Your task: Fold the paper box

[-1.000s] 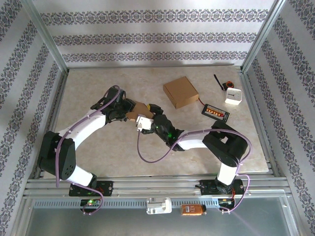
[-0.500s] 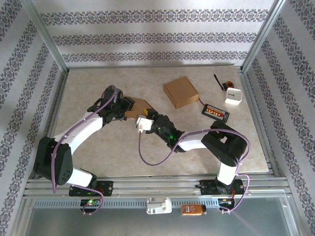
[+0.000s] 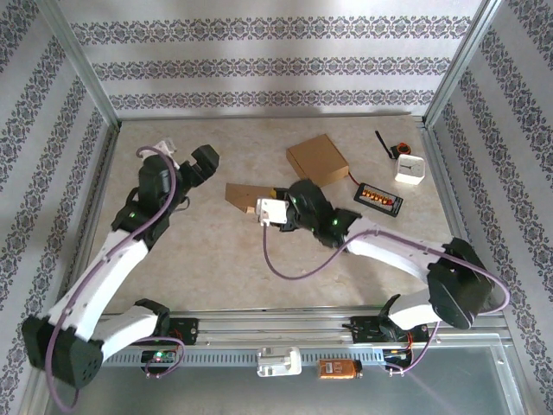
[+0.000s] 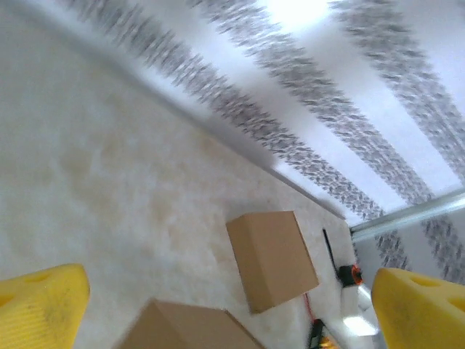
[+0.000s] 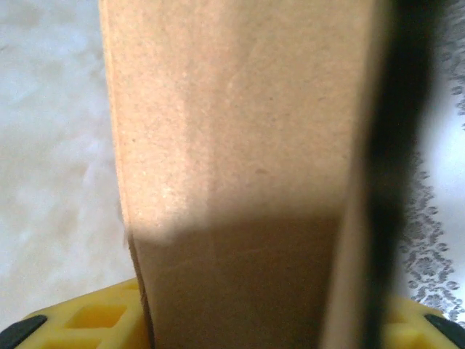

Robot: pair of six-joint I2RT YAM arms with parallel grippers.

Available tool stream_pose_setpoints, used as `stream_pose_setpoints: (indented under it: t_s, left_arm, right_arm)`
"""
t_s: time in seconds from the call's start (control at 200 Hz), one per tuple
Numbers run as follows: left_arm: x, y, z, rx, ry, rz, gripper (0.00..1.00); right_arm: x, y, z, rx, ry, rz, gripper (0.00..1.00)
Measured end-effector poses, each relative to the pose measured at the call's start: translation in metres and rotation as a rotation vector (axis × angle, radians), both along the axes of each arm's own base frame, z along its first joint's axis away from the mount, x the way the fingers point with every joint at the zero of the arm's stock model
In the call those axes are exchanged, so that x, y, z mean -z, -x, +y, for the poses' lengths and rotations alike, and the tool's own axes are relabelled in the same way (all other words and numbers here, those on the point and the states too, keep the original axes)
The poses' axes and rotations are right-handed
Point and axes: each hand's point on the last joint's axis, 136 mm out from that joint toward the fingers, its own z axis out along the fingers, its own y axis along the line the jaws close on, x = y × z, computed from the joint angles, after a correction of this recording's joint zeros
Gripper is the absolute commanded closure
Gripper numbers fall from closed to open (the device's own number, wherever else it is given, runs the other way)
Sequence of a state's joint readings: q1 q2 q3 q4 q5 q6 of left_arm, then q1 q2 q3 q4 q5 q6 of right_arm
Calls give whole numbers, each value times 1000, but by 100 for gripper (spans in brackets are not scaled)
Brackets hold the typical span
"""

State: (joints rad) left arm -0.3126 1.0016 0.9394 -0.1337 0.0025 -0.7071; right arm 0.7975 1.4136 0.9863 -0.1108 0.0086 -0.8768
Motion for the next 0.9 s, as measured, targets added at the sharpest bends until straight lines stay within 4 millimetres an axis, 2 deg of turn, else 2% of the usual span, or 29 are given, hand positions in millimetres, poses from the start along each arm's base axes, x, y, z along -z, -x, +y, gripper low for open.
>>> stream_pose_setpoints:
  t_s: [0.125, 0.175, 0.23, 0.32, 0.48, 0.63, 0.715, 0.844, 0.899]
  left_arm:
    - [-23, 30, -8, 169, -248, -167, 0]
    - [-27, 41, -13, 238, -338, -207, 0]
    - [-24, 52, -19, 313, -417, -227, 0]
    - [-14, 70, -28, 441, -519, -237, 0]
    - [-1, 93, -38, 592, -604, -233, 0]
    - [9, 97, -41, 638, -627, -209, 0]
    - [13, 95, -41, 643, -633, -199, 0]
    - [16, 93, -42, 648, -635, -185, 0]
    - [17, 92, -42, 646, -635, -185, 0]
  right_arm:
    - [-44, 3, -8, -17, 139, 105, 52]
    - [-54, 7, -10, -22, 194, 152, 52]
    - [-55, 13, -13, -29, 254, 212, 52]
    - [-43, 24, -17, -40, 368, 342, 51]
    - [-3, 32, -14, -45, 529, 557, 50]
    - [31, 31, -5, -44, 578, 669, 50]
    - [40, 31, 0, -43, 554, 717, 50]
    - [40, 21, 2, -6, 489, 736, 32]
    - [43, 16, 3, 3, 470, 735, 28]
